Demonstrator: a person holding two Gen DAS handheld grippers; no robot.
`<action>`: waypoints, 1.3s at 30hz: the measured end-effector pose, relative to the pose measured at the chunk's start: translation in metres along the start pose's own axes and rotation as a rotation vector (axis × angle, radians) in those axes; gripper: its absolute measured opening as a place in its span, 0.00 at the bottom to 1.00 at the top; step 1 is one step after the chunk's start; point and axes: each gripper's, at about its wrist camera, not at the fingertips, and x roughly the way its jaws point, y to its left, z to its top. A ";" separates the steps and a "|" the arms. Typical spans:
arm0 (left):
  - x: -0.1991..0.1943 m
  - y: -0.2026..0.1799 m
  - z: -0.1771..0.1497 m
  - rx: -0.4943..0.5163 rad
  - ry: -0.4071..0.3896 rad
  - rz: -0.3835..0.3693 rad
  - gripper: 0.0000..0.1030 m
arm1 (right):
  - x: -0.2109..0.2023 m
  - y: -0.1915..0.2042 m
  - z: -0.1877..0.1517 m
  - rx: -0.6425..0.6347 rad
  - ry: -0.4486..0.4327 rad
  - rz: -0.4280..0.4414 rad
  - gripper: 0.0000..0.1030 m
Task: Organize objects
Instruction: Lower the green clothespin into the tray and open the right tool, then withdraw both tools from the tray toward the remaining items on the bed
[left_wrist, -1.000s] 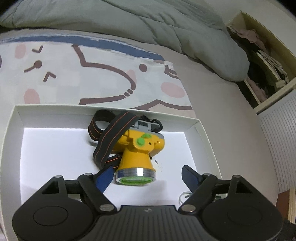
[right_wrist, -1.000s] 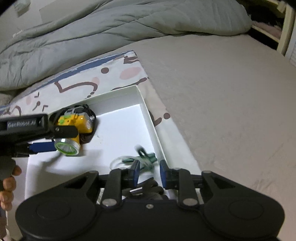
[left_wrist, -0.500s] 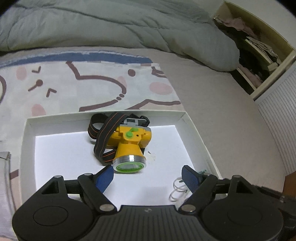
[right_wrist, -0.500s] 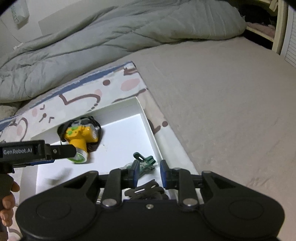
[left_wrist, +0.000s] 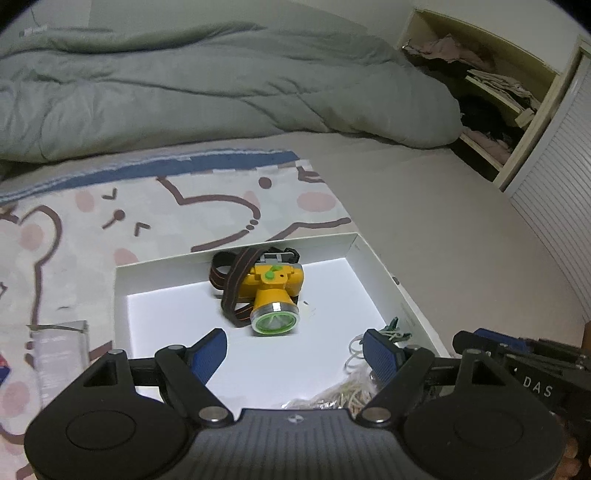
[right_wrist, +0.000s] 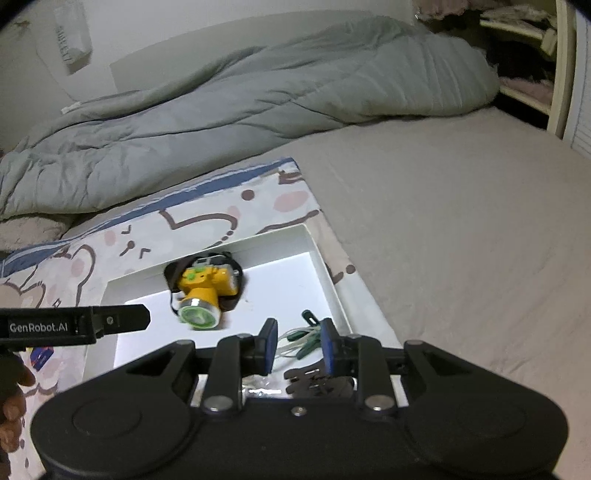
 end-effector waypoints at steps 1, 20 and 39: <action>-0.005 0.000 -0.002 0.005 -0.003 0.004 0.79 | -0.003 0.002 -0.001 -0.008 -0.004 0.000 0.27; -0.065 0.025 -0.032 0.048 -0.080 0.138 0.95 | -0.049 0.028 -0.021 -0.061 -0.054 -0.005 0.50; -0.078 0.032 -0.056 0.077 -0.095 0.138 1.00 | -0.073 0.049 -0.039 -0.113 -0.073 -0.051 0.97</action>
